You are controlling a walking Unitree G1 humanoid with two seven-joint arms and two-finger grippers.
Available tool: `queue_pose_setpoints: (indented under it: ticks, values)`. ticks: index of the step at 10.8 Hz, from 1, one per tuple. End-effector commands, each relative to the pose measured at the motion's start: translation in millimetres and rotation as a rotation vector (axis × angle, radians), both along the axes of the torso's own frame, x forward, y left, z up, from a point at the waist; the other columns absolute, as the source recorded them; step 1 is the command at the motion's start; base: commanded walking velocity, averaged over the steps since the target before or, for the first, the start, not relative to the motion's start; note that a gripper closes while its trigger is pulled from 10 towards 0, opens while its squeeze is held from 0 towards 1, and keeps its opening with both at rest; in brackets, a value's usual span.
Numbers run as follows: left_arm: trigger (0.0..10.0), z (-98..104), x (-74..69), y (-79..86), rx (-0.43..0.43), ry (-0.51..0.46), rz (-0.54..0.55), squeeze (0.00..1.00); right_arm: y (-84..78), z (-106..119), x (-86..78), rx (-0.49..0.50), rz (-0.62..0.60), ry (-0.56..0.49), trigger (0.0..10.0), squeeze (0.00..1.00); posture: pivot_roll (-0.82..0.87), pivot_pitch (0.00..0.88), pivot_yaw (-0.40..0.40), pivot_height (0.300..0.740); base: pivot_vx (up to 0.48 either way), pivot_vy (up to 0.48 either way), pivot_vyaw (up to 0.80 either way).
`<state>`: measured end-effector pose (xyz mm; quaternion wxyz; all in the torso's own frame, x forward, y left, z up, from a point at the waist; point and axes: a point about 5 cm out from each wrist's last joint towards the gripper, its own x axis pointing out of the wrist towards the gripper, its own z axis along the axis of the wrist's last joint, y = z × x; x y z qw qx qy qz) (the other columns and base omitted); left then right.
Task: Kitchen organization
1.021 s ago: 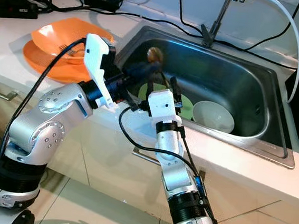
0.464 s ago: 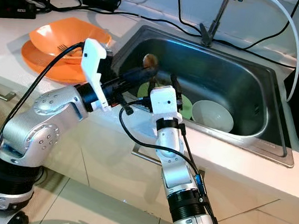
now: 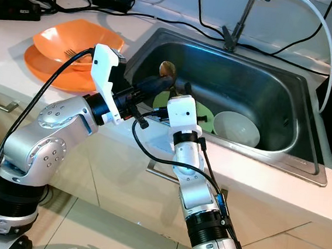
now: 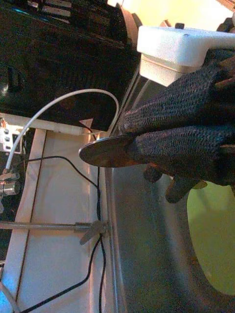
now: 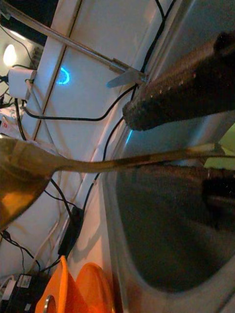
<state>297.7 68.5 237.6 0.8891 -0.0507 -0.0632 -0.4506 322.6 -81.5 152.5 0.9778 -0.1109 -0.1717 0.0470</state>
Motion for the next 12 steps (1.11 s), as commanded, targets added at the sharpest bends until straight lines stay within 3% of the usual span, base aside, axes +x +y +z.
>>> queue_pose_setpoints:
  ticks: [1, 2, 3, 4, 5, 6, 8, 10, 11, 12]
  values:
    - [10.0, 0.1, -5.3, -5.3, 0.008, 0.003, -0.047, 0.0, -4.5, 4.8, 0.3, 0.025, -0.013, -0.018, 1.6, 0.0, 0.01, 0.08, -0.075, 0.74, 0.0, 0.0, 0.0]
    - [10.0, -0.3, -5.4, -5.5, 0.008, 0.005, -0.048, 0.0, -4.5, 4.8, 0.3, 0.026, -0.013, -0.019, 1.8, 0.0, 0.01, 0.08, -0.075, 0.74, 0.0, 0.0, 0.0]
    - [10.0, -1.3, -5.9, -6.2, 0.008, 0.011, -0.054, 0.0, -4.6, 4.7, 0.3, 0.027, -0.013, -0.018, 3.3, 0.0, 0.01, 0.08, -0.075, 0.74, 0.0, 0.0, 0.0]
    - [10.0, -1.9, -6.6, -7.0, 0.009, 0.017, -0.062, 0.0, -4.5, 4.8, 0.5, 0.029, -0.013, -0.017, 3.3, 0.0, 0.01, 0.081, -0.074, 0.74, 0.0, 0.0, 0.0]
    - [10.0, -3.2, -7.2, -7.3, 0.011, 0.023, -0.067, 0.0, -4.4, 4.8, 0.6, 0.03, -0.013, -0.016, 8.5, 0.0, 0.01, 0.081, -0.074, 0.74, 0.0, 0.0, 0.0]
    - [10.0, -4.0, -7.9, -7.4, 0.013, 0.028, -0.073, 0.0, -4.6, 4.7, 0.6, 0.031, -0.014, -0.015, 10.0, 0.0, 0.01, 0.081, -0.074, 0.74, 0.0, 0.0, 0.0]
    - [10.0, -4.8, -7.6, -7.1, 0.024, 0.024, -0.066, 0.0, -4.8, 4.4, 0.3, 0.035, -0.014, -0.015, 0.0, 0.0, 0.01, 0.079, -0.073, 0.74, 0.0, 0.0, 0.0]
    - [10.0, -5.3, -6.7, -5.9, 0.026, 0.021, -0.056, 0.0, -5.2, 3.9, 0.2, 0.036, -0.015, -0.013, 0.0, 0.0, 0.01, 0.079, -0.073, 0.74, 0.0, 0.0, 0.0]
    - [10.0, -4.3, -3.1, -1.6, 0.006, 0.022, -0.023, 1.0, -5.2, 3.9, 0.4, 0.036, -0.016, -0.012, 0.0, 0.0, 0.01, 0.08, -0.074, 0.74, 0.0, 0.0, 0.0]
    - [10.0, -3.4, -1.6, 1.3, -0.004, 0.024, -0.008, 1.0, -5.5, 3.5, 0.5, 0.034, -0.017, -0.01, 0.0, 0.0, 0.01, 0.08, -0.074, 0.74, 0.0, 0.0, 0.0]
